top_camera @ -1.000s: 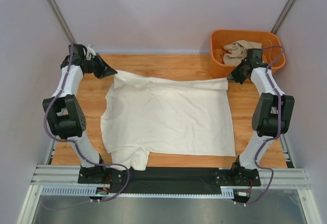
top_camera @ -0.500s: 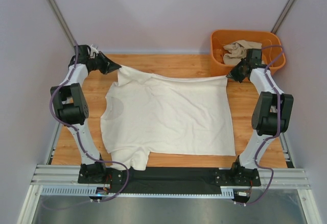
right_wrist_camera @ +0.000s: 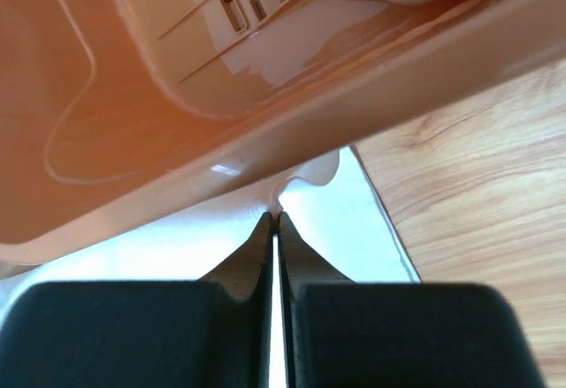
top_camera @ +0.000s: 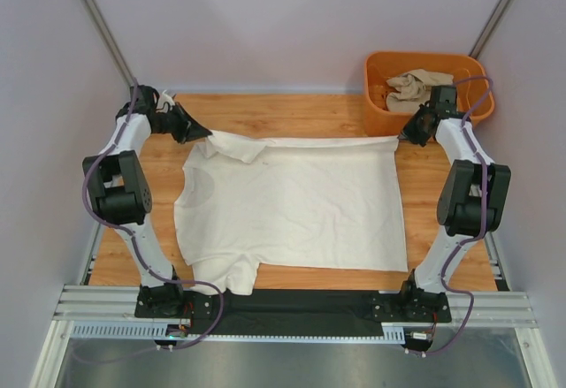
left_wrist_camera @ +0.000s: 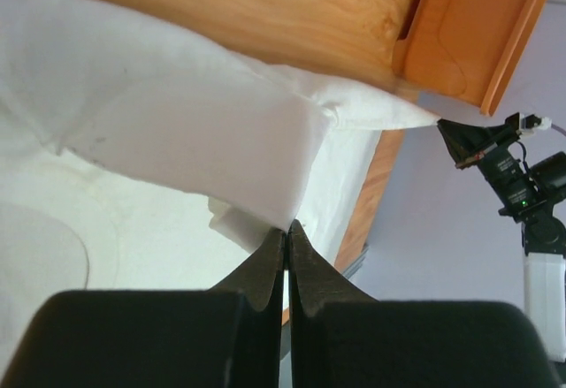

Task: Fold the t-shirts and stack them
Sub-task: Fold the tshirt

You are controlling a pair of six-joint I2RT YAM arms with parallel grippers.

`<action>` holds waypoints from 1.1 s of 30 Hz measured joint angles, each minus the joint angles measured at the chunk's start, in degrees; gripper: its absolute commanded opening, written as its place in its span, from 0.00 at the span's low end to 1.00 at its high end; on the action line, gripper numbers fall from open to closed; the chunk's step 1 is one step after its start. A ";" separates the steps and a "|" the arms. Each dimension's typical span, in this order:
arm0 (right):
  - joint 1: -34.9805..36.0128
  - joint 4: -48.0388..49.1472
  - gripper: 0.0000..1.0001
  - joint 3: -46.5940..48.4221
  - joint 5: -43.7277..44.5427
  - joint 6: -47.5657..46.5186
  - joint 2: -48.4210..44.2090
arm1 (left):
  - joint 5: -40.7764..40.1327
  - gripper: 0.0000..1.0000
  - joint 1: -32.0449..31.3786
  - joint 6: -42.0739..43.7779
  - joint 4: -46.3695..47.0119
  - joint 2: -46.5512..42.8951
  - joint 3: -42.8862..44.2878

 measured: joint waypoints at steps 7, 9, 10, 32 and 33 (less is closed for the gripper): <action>0.00 -1.70 0.00 -2.08 0.09 -0.26 -0.85 | -0.61 0.00 -0.04 3.58 -4.76 -7.30 -6.99; 0.00 -2.43 0.00 -3.28 0.20 -0.52 -1.64 | -0.90 0.00 -0.04 4.81 -5.70 -8.94 -8.98; 0.00 -2.95 0.00 -3.74 0.28 -0.68 -1.95 | -1.14 0.00 -0.04 5.55 -6.43 -10.01 -10.49; 0.00 -7.65 0.00 -9.22 3.98 -3.45 -2.36 | -6.97 0.00 -0.04 11.98 -12.94 -15.30 -20.28; 0.00 -7.67 0.00 -9.25 4.11 -3.58 -2.36 | -7.21 0.00 -0.02 12.11 -13.03 -15.30 -20.39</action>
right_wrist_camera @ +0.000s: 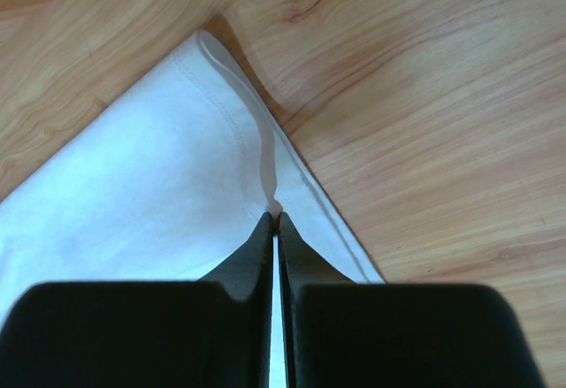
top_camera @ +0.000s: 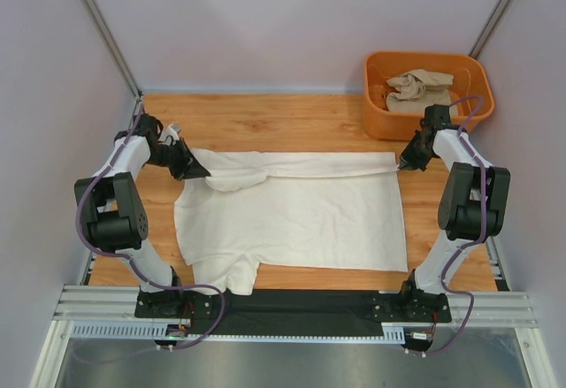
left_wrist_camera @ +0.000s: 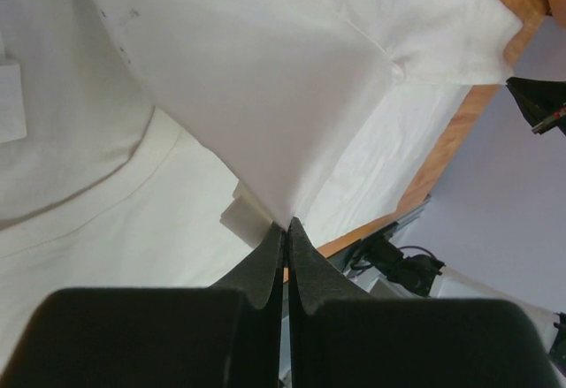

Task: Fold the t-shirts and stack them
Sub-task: Fold the tshirt

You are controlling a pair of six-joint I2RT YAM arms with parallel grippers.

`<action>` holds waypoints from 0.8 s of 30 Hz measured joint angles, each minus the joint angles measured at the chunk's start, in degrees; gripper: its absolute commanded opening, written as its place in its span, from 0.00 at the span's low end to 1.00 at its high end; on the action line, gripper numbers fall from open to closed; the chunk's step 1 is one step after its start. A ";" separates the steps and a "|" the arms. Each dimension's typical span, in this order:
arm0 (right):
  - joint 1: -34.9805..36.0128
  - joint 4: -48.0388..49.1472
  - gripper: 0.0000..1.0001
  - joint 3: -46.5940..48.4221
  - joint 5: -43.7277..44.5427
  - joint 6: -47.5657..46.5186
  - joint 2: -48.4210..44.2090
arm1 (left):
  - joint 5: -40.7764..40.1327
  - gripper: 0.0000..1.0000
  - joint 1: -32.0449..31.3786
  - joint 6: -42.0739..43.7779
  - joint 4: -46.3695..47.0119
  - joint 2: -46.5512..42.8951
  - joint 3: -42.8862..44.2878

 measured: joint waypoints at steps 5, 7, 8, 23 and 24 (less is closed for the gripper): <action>0.00 0.09 0.00 -0.70 0.13 -0.24 0.02 | -1.46 0.00 -0.02 0.66 -0.33 0.11 -0.66; 0.00 0.20 0.00 -0.94 0.11 -0.26 0.09 | -1.84 0.00 0.00 0.74 -0.31 0.31 -0.76; 0.00 0.20 0.00 -1.05 0.11 -0.26 0.09 | -1.99 0.00 0.00 0.74 -0.24 0.59 -0.76; 0.81 0.57 0.52 -5.51 6.08 -3.45 -5.60 | -13.86 0.70 0.02 2.29 0.02 -9.84 -2.71; 1.01 1.90 0.53 -4.83 6.01 -4.33 -5.68 | -14.34 0.70 0.02 2.43 1.09 -12.00 -2.58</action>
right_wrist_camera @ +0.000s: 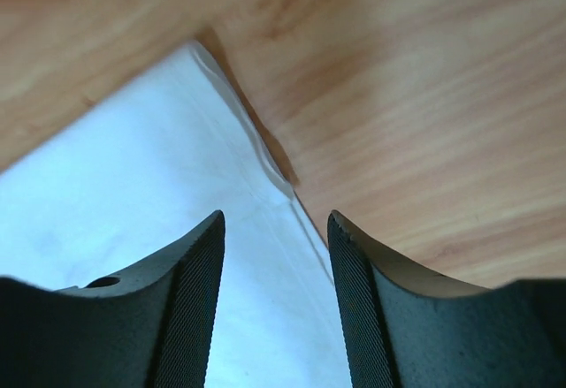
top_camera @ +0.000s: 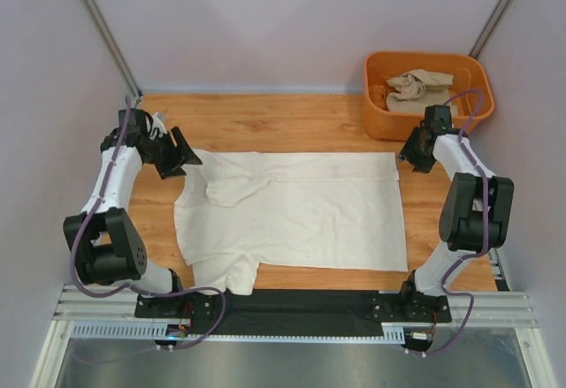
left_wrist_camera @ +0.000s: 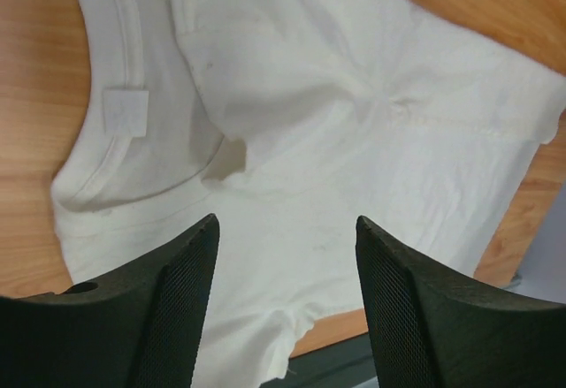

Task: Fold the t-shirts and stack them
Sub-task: Fold the tshirt

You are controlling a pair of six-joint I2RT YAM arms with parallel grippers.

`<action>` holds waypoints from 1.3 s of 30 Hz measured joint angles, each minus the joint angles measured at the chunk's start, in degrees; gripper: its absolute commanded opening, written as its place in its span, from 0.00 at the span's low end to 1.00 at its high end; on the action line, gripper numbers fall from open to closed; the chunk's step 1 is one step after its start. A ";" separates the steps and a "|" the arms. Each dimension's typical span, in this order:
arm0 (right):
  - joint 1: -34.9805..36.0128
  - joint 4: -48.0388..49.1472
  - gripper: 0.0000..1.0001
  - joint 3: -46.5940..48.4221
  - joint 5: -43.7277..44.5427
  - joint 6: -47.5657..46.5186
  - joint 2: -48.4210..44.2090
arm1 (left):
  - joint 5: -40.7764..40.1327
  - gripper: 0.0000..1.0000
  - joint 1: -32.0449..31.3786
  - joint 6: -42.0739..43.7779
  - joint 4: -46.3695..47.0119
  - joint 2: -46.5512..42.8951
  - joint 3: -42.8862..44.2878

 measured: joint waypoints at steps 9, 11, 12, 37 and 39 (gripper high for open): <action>0.52 14.25 0.60 1.81 -5.05 -5.60 4.76 | -1.49 0.65 -0.02 1.79 10.67 16.00 10.25; 0.55 16.02 0.61 1.53 -5.99 -6.73 6.01 | -2.51 0.64 0.00 2.29 10.71 20.83 12.85; 0.55 17.16 0.62 1.29 -6.10 -7.30 6.27 | -3.04 0.65 0.00 2.67 10.58 22.71 14.19; 2.16 24.39 0.56 -1.36 -4.79 -8.61 7.04 | -4.85 0.58 0.00 3.06 7.67 32.87 23.71; 2.27 25.29 0.57 -4.02 -4.31 -7.06 5.07 | -5.14 0.54 0.00 2.95 7.76 33.38 23.71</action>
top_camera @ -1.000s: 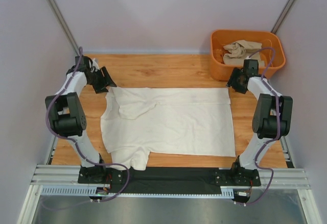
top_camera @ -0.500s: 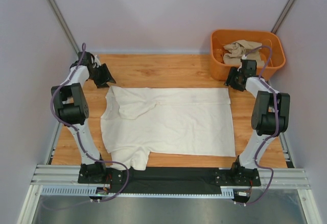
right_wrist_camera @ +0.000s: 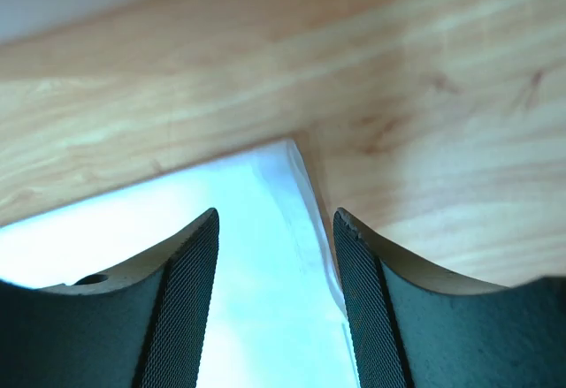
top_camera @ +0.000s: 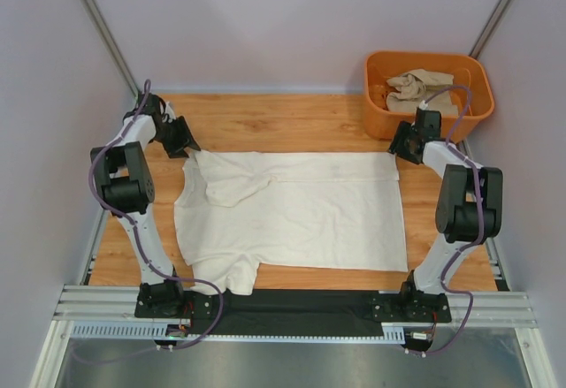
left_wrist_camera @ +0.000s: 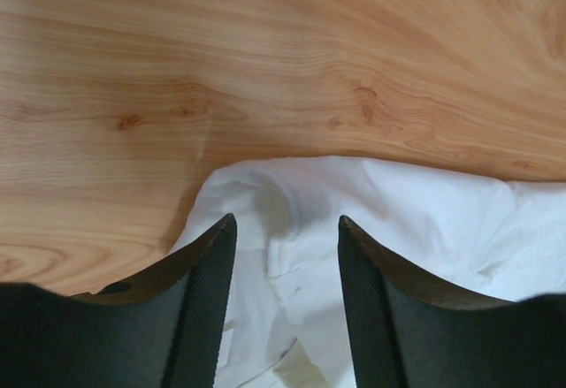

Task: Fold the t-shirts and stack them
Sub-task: Fold the tshirt

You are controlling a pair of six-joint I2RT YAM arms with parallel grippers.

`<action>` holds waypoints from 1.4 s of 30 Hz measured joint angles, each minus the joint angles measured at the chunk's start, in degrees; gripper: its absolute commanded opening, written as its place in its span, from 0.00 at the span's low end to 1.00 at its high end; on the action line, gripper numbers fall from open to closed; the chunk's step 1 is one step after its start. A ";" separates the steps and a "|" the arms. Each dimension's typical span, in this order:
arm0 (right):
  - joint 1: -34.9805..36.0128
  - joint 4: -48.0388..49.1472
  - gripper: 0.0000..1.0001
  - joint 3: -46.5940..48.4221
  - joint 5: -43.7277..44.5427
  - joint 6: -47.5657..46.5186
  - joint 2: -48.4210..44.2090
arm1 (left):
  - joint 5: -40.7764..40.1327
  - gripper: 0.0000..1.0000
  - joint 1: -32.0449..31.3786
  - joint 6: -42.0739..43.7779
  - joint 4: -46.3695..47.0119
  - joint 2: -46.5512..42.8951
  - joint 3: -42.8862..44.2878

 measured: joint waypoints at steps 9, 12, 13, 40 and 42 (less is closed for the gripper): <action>0.00 0.48 0.54 -3.85 0.20 3.76 -1.77 | -0.37 0.27 0.00 -1.11 -0.13 4.24 1.07; 0.00 -0.04 0.53 -2.99 0.22 4.63 -1.25 | -0.42 0.19 0.00 -1.18 -0.61 4.52 1.95; 0.00 -0.50 0.52 -2.34 0.33 4.94 -0.83 | -0.46 0.17 0.00 -1.27 -0.61 4.52 2.14; 0.00 -4.74 0.41 1.95 1.07 27.78 5.40 | -2.89 0.70 0.98 -1.75 -3.30 8.02 8.98; 0.00 -7.06 0.49 2.80 1.09 27.54 5.33 | -3.48 1.00 0.98 -1.79 -3.17 5.75 7.02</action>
